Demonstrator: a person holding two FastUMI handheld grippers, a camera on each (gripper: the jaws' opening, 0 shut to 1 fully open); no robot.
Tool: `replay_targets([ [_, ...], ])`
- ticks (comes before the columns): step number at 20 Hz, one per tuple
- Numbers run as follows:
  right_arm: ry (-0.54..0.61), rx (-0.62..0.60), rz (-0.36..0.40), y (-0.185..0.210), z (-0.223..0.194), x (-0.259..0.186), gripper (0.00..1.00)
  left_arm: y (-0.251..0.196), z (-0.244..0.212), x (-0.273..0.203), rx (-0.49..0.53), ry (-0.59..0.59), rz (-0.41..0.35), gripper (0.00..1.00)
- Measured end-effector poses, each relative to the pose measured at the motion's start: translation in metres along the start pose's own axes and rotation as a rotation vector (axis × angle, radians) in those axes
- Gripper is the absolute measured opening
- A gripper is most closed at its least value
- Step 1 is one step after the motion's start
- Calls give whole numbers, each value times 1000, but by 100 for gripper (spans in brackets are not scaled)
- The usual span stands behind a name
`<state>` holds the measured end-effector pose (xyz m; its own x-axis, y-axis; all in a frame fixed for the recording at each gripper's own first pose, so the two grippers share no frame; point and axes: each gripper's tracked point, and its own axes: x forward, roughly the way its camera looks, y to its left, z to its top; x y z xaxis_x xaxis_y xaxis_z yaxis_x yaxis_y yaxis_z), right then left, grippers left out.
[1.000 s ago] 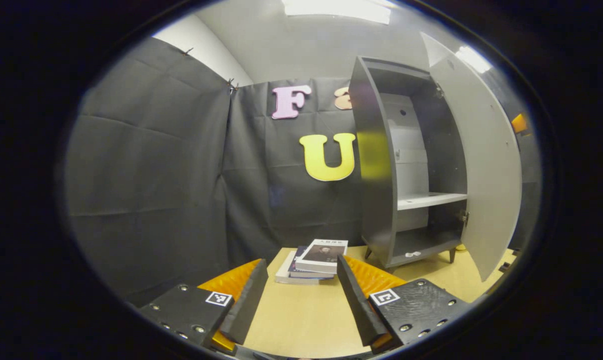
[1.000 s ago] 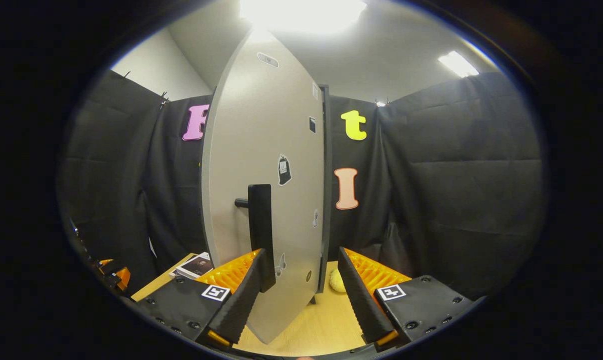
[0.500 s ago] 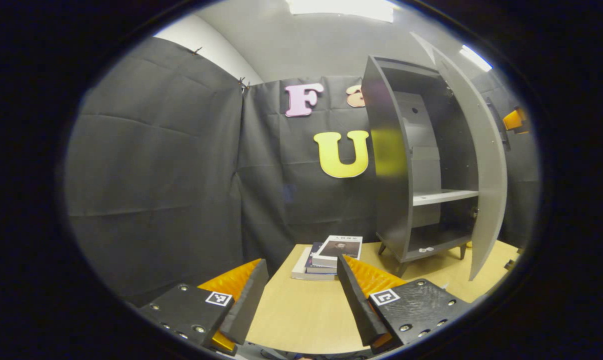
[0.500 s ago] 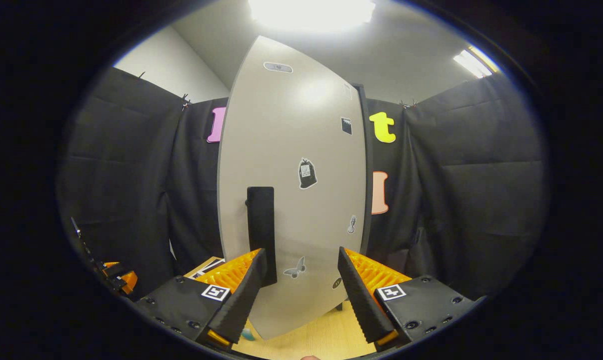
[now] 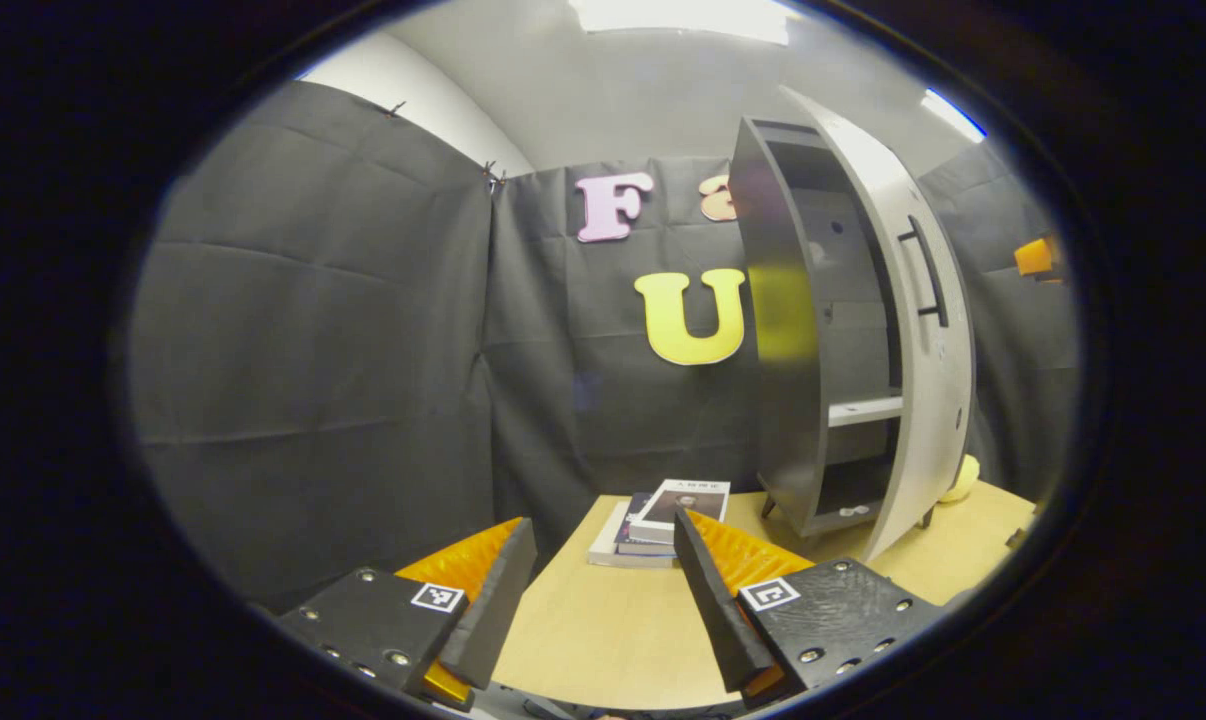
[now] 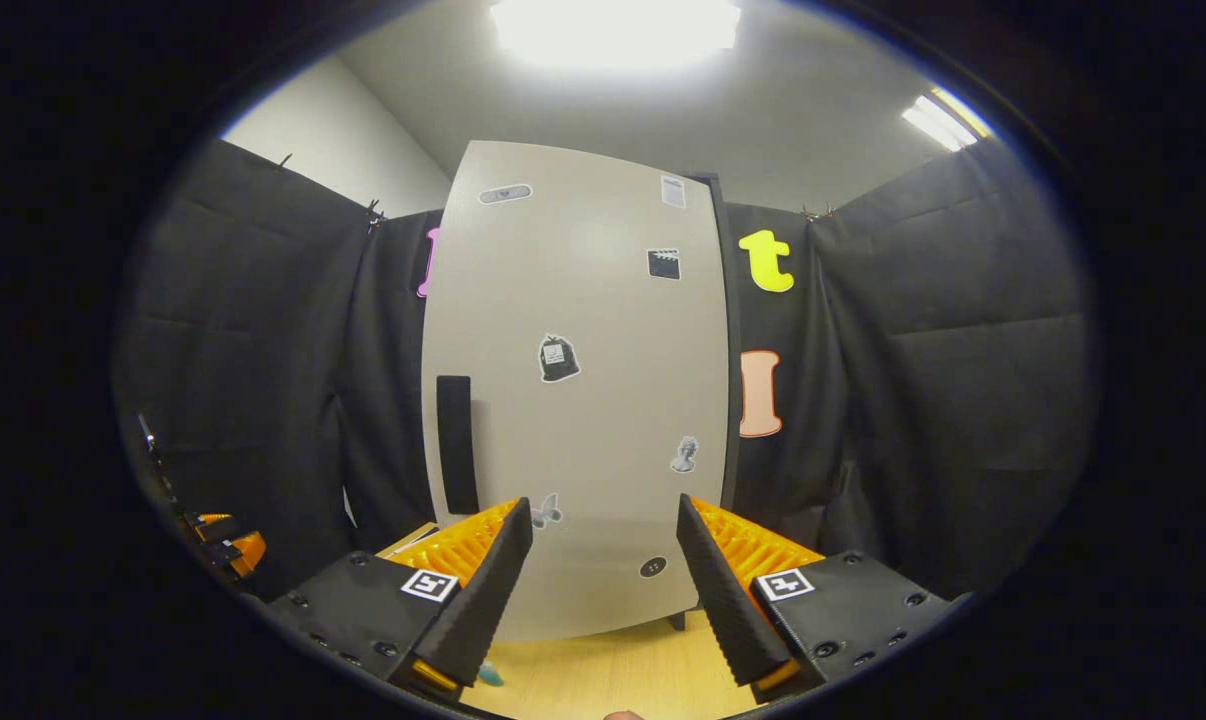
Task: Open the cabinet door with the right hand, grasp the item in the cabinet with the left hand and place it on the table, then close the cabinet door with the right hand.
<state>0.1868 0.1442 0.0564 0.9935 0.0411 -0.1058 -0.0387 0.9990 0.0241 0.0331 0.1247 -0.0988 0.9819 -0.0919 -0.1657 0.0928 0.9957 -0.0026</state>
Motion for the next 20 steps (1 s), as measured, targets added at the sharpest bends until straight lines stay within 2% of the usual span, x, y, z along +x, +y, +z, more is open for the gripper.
replay_targets([
  [1, -5, 3, 1, -7, 0, 2, 97, -10, 6, -2, -6, -5, -5, 84],
  [3, -17, 15, 16, -22, -2, 3, 99, -27, 20, -6, -2, -24, -5, 84],
  [7, 0, -20, 10, -68, -13, 7, 96, -65, 40, -7, 23, -44, 22, 84],
  [10, 9, 3, 33, -94, -23, 7, 98, -97, 56, -11, 37, -59, 33, 84],
  [17, 9, 40, 14, -151, -44, 11, 97, -174, 86, -12, 29, -84, -15, 84],
  [20, 1, 52, 4, -169, -46, 7, 96, -192, 99, -13, 33, -102, -31, 84],
])
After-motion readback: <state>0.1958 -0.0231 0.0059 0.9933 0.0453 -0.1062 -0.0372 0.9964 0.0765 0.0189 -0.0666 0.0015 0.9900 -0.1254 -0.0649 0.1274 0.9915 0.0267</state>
